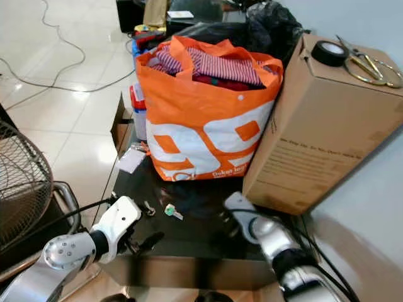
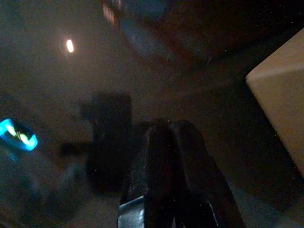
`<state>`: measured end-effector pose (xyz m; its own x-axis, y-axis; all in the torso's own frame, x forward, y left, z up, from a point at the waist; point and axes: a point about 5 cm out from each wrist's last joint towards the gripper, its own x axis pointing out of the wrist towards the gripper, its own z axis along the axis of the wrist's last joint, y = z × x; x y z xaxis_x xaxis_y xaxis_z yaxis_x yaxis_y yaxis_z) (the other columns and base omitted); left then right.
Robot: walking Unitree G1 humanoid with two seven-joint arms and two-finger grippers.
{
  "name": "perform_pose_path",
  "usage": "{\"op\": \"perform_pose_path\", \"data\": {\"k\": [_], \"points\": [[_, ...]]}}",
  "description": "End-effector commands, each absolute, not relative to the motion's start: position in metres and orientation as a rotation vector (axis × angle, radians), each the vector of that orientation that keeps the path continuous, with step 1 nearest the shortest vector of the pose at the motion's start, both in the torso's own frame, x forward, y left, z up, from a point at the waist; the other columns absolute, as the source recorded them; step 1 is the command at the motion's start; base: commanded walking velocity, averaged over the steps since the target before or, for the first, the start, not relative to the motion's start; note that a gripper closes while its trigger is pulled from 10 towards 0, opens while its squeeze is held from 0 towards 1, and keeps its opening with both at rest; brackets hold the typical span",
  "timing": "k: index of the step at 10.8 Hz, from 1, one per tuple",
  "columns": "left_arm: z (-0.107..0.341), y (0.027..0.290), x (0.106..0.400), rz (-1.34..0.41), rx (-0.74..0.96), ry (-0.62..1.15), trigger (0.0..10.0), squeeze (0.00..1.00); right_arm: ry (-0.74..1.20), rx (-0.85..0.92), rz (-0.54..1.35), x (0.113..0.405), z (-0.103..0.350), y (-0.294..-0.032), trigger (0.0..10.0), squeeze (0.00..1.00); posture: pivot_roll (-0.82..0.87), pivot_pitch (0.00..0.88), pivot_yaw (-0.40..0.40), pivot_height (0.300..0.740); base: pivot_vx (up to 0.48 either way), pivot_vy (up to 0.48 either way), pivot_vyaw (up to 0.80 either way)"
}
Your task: Hang keys on a hook
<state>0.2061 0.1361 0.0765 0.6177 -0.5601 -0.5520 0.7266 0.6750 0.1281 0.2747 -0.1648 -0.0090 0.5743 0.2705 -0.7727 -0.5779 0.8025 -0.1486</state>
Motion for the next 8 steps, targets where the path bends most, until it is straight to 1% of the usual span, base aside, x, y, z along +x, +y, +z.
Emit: {"op": "perform_pose_path", "data": {"k": [1,2,3,5,6,8], "points": [[0.076,0.133,0.207,-0.771,0.372,0.496,10.0,0.0,0.691,-0.293,0.51,0.285,0.008,-0.15,10.0,0.0,-0.08,0.004,-0.092,0.74,0.0,0.0,0.0],[0.076,0.138,0.211,-0.741,0.389,0.487,10.0,0.0,0.58,-0.236,0.524,0.288,0.022,-0.141,10.0,0.88,-0.08,0.0,-0.094,0.74,0.0,0.0,0.0],[0.076,0.141,0.215,-0.715,0.394,0.477,10.0,0.0,0.503,-0.134,0.527,0.286,0.039,-0.137,10.0,1.0,-0.08,0.0,-0.094,0.74,0.0,0.0,0.0],[0.076,0.134,0.231,-0.668,0.389,0.428,10.0,0.0,0.468,-0.104,0.539,0.274,0.051,-0.138,10.0,1.0,-0.1,0.0,-0.086,0.74,0.0,0.0,0.0],[0.076,0.13,0.239,-0.643,0.384,0.405,10.0,0.0,0.481,-0.131,0.54,0.267,0.048,-0.138,10.0,1.0,-0.1,0.0,-0.083,0.74,0.0,0.0,0.0],[0.081,0.129,0.254,-0.585,0.354,0.352,10.0,0.0,0.449,-0.102,0.48,0.256,0.057,-0.142,10.0,1.0,-0.09,0.0,-0.085,0.74,0.0,0.0,0.0]]}}
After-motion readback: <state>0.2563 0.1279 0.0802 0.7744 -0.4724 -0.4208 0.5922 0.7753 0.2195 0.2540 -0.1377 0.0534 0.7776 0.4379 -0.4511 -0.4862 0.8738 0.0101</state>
